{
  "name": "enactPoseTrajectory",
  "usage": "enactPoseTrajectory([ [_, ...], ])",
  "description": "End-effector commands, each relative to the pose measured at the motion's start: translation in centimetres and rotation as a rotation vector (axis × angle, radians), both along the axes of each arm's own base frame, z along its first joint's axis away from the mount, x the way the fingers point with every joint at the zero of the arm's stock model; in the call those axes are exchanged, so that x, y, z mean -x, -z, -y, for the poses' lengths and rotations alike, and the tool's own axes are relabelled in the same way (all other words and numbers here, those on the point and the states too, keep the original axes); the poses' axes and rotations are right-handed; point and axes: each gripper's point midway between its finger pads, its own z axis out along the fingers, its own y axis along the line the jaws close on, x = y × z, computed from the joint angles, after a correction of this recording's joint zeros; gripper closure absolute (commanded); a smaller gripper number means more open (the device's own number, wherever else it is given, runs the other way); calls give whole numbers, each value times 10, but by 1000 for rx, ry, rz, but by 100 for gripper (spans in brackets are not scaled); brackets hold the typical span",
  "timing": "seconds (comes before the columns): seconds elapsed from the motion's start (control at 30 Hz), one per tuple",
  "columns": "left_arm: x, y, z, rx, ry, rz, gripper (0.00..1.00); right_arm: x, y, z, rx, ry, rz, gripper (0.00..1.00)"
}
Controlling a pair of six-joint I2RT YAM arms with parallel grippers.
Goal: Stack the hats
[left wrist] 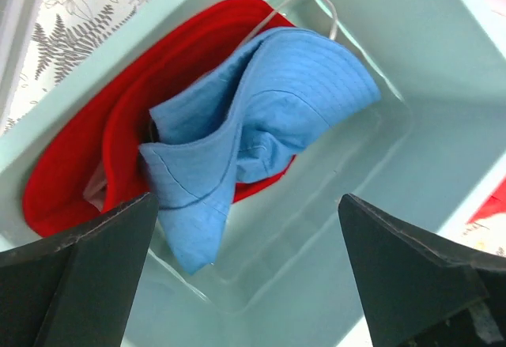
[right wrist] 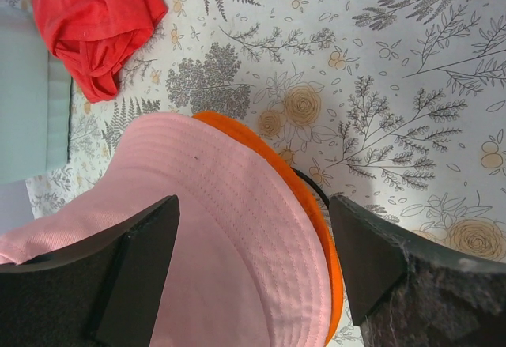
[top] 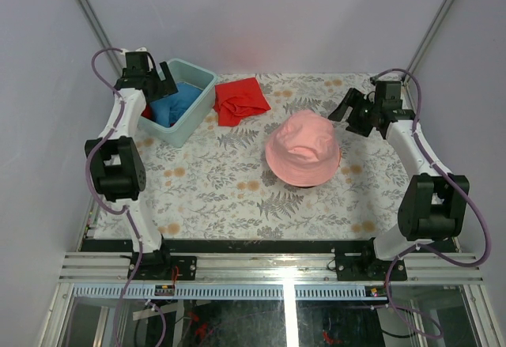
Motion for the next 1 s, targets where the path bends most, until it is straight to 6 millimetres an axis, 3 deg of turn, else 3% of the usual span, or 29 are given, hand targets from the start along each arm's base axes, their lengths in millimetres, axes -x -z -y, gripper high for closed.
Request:
enactPoseTrajectory([
  [0.0, -21, -3, -24, -124, -34, 44, 2, -1, -28, -4, -30, -18, 100, 16],
  [0.3, -48, 29, -32, -146, -42, 13, 0, 1, -29, 0, -29, -15, 105, 16],
  [0.4, -53, 39, -29, -122, -33, 3, 7, 2, -30, 1, -23, -14, 103, 16],
  [0.47, -55, 42, -28, -111, -35, 4, 24, 2, -30, 1, -23, -15, 99, 16],
  [0.57, -55, 38, -30, -112, -54, 36, 75, 3, -34, -1, -31, -18, 110, 17],
  [0.63, -54, 32, -27, -102, -54, 51, 91, 4, -37, -1, -36, -19, 118, 17],
  [0.7, -53, 14, -23, -70, -57, 80, 99, 5, -44, -1, -35, -16, 134, 18],
  [0.97, -35, -111, 25, 200, 19, 295, 100, 7, -88, -3, -50, -17, 234, 18],
])
